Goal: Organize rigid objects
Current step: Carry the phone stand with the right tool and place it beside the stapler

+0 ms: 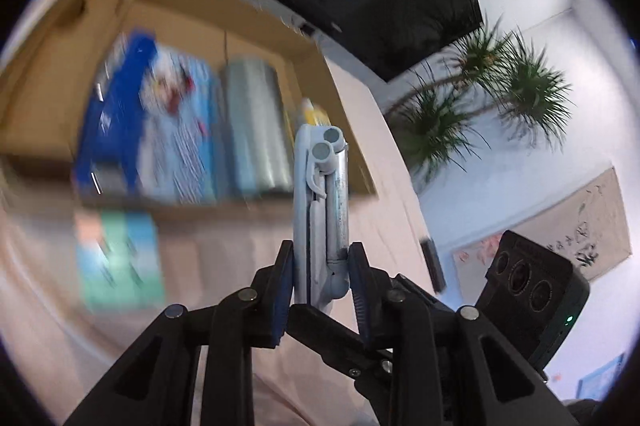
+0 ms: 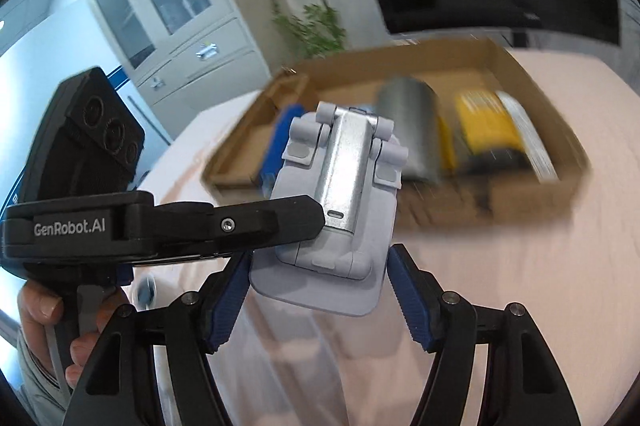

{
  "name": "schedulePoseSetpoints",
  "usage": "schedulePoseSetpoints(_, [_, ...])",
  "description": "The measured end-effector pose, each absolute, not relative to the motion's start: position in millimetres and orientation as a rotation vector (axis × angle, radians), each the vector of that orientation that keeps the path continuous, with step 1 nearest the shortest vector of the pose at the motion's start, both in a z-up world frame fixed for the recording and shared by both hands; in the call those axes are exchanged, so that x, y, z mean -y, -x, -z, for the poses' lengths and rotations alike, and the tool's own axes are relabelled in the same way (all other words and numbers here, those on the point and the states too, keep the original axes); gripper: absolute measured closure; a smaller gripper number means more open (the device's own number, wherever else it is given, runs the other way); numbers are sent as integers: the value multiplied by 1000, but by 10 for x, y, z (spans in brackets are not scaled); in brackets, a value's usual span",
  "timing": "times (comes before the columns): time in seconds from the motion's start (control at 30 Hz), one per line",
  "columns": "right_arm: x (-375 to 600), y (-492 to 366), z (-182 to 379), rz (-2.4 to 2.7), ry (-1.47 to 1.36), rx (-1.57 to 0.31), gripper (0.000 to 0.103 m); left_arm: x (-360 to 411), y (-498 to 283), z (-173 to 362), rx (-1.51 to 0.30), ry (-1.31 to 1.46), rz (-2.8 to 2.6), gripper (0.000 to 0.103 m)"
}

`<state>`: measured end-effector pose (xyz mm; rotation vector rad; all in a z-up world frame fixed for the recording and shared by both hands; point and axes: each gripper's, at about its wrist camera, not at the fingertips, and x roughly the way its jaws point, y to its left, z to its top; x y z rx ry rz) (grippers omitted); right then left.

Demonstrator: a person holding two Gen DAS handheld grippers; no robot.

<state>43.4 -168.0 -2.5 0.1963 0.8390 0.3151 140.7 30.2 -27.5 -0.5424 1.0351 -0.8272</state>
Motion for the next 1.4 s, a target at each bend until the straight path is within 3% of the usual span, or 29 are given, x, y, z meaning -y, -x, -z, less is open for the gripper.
schedulePoseSetpoints(0.2, [1518, -1209, 14, -346, -202, -913, 38, -430, -1962, 340, -1074, 534, 756, 78])
schedulePoseSetpoints(0.3, [1472, -1434, 65, -367, -232, -956, 51, -447, -2105, 484, -1117, 534, 725, 80])
schedulePoseSetpoints(0.37, [1359, -1552, 113, -361, -190, -961, 50, -500, -2148, 537, -1121, 561, 719, 78])
schedulePoseSetpoints(0.7, [1158, -1544, 269, -332, -84, -952, 46, -646, -2148, 713, -1150, 558, 649, 73])
schedulePoseSetpoints(0.8, [1066, -1573, 345, -315, -3, -935, 51, -659, -2159, 757, -1152, 577, 632, 73])
schedulePoseSetpoints(0.87, [1025, -1567, 357, -297, 34, -913, 60, -654, -2158, 738, -1140, 567, 619, 73])
schedulePoseSetpoints(1.23, [1095, -1678, 466, -292, 18, -896, 62, -899, -1948, 525, -1028, 555, 571, 73])
schedulePoseSetpoints(1.3, [1138, -1569, 408, -298, -4, -882, 57, -933, -1776, 362, -947, 501, 546, 70])
schedulePoseSetpoints(1.33, [1159, -1476, 359, -293, 1, -858, 40, -938, -1687, 276, -902, 466, 525, 67])
schedulePoseSetpoints(1.37, [1171, -1384, 313, -289, 4, -832, 16, -945, -1529, 152, -830, 408, 483, 54])
schedulePoseSetpoints(1.4, [1198, -1275, 264, -289, 10, -789, 6, -957, -1407, 75, -778, 379, 449, 41])
